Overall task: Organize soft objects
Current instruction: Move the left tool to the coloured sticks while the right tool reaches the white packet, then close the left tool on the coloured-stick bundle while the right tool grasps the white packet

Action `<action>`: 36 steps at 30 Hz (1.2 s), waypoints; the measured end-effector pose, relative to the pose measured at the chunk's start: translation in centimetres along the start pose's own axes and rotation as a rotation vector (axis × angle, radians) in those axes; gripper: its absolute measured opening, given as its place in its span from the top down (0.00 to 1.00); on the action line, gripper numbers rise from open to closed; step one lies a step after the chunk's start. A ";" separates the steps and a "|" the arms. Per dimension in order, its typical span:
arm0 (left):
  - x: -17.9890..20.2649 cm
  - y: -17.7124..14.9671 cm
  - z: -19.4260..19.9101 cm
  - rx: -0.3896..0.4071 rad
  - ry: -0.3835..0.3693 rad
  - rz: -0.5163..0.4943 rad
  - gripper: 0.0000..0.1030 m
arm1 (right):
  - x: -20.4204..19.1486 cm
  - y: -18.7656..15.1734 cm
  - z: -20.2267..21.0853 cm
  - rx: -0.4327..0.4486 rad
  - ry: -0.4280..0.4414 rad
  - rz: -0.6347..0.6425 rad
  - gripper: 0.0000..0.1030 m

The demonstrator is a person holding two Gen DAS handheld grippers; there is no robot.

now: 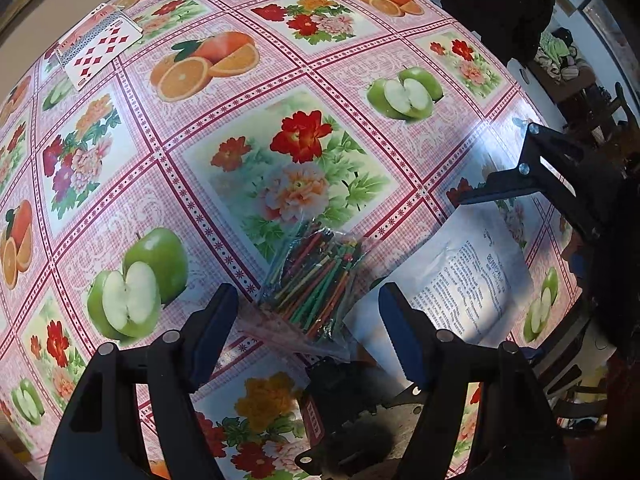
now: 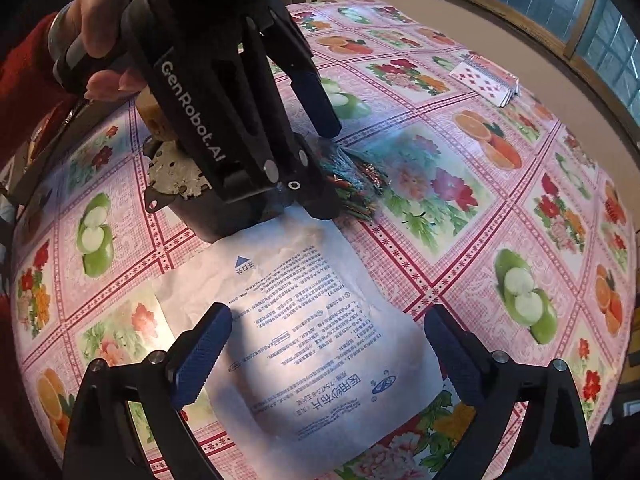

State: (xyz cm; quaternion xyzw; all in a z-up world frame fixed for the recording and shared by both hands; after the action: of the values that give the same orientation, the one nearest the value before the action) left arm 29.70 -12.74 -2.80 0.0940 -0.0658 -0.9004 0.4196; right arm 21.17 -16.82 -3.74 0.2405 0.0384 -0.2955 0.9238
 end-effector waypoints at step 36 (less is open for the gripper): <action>-6.5 -3.7 2.5 0.030 0.069 0.211 0.83 | -1.8 -4.4 4.4 0.273 -0.024 -0.350 0.66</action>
State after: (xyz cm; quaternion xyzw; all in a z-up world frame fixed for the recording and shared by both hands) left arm 30.43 -5.30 -0.40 0.1240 -0.0743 -0.8464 0.5125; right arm 16.84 -21.05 -1.33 0.3494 0.0279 -0.4565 0.8177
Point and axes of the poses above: each gripper's, at about its wrist camera, not at the fingertips, and z roughly against the way its jaws point, x to its right, y to its top, the point moved 2 cm from there along -z, roughly the way its jaws point, and after that the axes turned 15 degrees about y, right-handed, at the moved point
